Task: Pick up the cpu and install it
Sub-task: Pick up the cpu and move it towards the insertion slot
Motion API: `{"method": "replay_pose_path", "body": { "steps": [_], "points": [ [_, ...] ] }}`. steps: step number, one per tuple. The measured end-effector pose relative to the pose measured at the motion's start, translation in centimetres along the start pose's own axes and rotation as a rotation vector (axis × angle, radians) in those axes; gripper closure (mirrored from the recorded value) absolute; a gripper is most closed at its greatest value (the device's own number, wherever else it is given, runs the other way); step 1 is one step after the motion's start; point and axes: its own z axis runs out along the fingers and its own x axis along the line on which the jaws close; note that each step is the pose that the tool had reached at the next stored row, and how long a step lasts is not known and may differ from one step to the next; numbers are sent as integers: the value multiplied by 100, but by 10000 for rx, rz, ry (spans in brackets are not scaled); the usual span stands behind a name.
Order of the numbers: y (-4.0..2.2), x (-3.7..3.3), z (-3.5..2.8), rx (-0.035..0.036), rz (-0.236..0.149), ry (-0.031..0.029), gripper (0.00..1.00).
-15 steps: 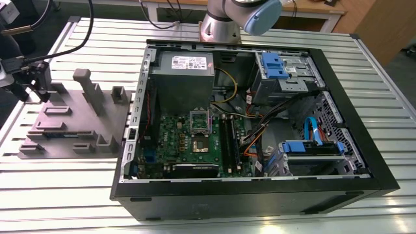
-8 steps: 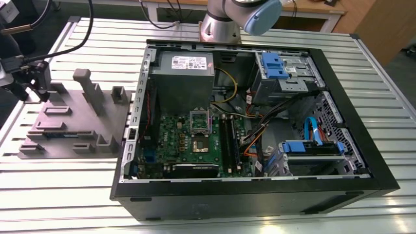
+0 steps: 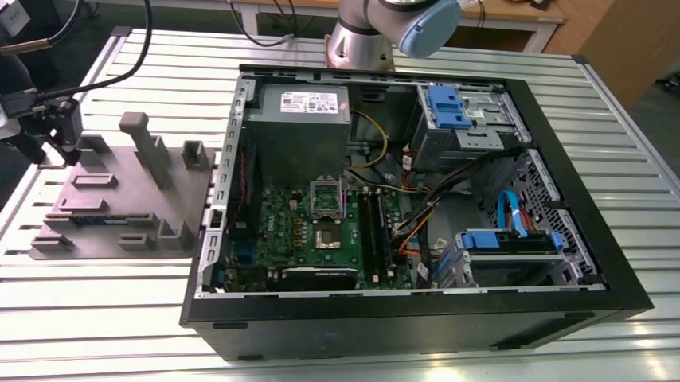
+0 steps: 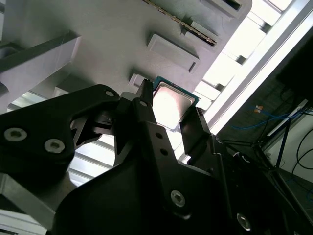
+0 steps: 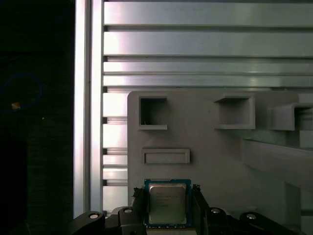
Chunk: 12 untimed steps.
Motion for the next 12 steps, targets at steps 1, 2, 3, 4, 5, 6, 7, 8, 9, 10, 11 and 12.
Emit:
{"method": "replay_pose_path", "body": {
  "steps": [1,2,3,4,5,6,7,8,9,10,11,12],
  "points": [
    [0,0,-2,-1,-1,-1,53],
    [0,0,-5,-1,0,-1,53],
    [0,0,-7,-1,-1,-1,53],
    [0,0,-9,-1,-1,-1,53],
    [2,-1,-92,-1,-1,-1,53],
    [2,-1,-94,-1,0,-1,53],
    [2,-1,-97,-1,-1,-1,53],
    [2,-1,-99,-1,-1,-1,53],
    [3,-1,-102,-1,-1,-1,53],
    [3,-1,-104,-1,-1,-1,53],
    [3,-1,-107,-1,0,-1,53],
    [3,-1,-109,0,-1,0,53]
  ]
}}
